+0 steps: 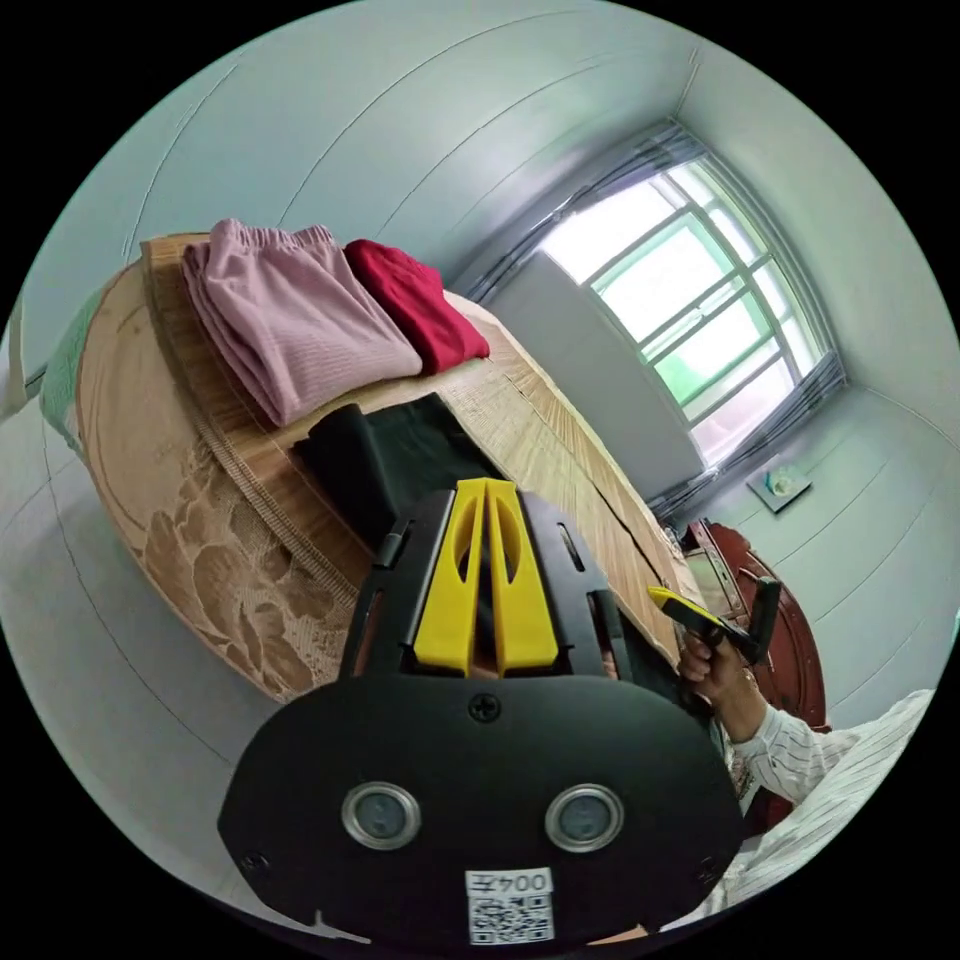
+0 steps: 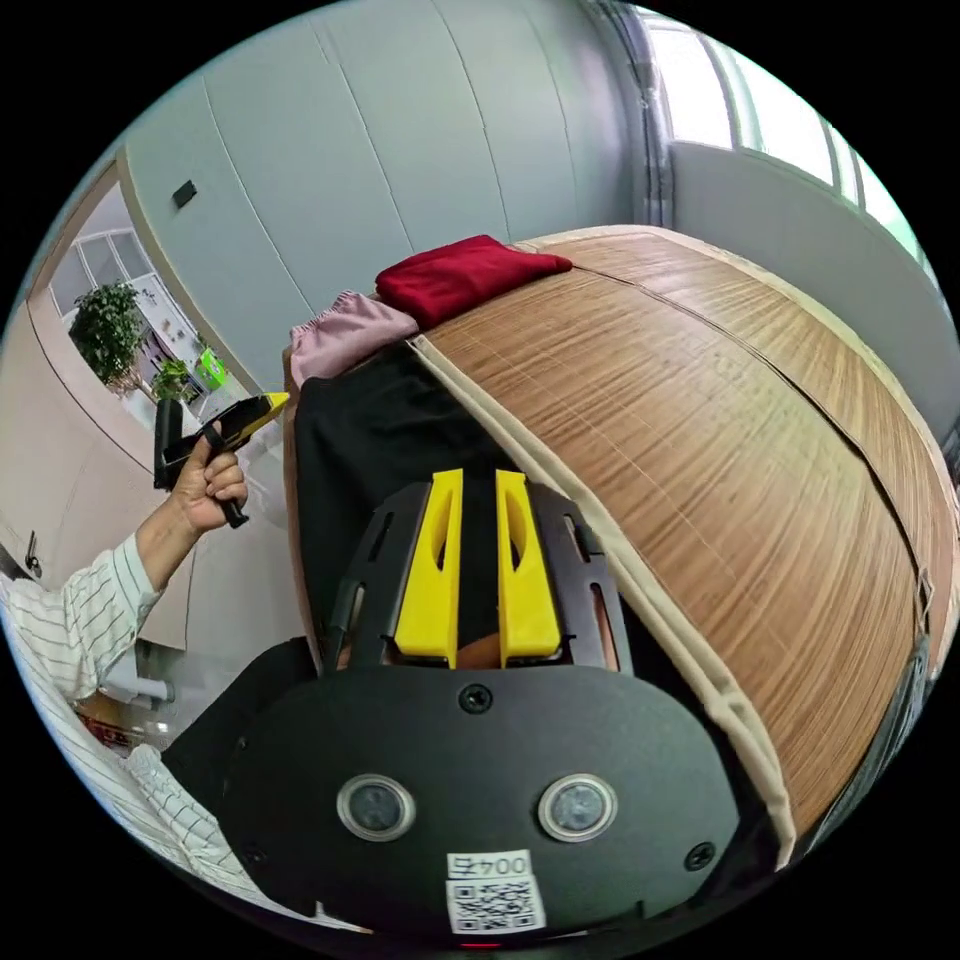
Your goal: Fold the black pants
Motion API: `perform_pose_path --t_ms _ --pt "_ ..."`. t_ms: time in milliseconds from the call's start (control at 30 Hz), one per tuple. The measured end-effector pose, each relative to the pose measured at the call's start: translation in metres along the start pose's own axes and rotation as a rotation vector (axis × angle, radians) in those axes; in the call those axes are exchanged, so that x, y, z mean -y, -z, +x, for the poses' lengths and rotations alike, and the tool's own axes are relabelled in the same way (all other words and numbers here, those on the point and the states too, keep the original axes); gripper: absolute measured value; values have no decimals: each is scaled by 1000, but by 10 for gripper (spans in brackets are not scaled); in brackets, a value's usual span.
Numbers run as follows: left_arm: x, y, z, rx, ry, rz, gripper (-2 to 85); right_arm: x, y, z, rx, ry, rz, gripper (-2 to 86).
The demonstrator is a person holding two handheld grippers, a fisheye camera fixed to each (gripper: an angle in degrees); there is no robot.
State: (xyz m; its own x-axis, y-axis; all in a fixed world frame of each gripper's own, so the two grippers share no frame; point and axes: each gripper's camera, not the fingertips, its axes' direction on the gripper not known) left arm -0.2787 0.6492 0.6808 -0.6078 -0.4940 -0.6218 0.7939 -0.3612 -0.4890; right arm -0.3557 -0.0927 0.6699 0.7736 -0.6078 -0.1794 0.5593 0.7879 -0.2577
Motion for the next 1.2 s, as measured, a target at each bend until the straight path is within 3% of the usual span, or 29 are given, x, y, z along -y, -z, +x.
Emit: perform_pose_path --t_ms 133,233,567,667,867,1067,1200 --pt "-21 -11 -36 -46 96 75 2 82 -39 -35 -38 107 -71 75" --pt "-22 -18 -42 -40 10 2 2 133 -62 -59 -81 165 -111 79" --pt "-45 -3 -93 -146 85 4 2 254 -130 -124 -189 321 -311 53" --pt "-49 3 -99 -168 67 7 3 275 -128 -135 -296 348 -262 7" --pt "-47 23 -94 -162 5 31 5 312 -133 -131 -305 225 -302 1" --pt "0 25 -80 -83 -87 -48 9 335 -101 -135 -76 160 -157 65" --pt "20 12 -79 -22 -111 -125 17 354 -99 -148 -64 194 -111 81"
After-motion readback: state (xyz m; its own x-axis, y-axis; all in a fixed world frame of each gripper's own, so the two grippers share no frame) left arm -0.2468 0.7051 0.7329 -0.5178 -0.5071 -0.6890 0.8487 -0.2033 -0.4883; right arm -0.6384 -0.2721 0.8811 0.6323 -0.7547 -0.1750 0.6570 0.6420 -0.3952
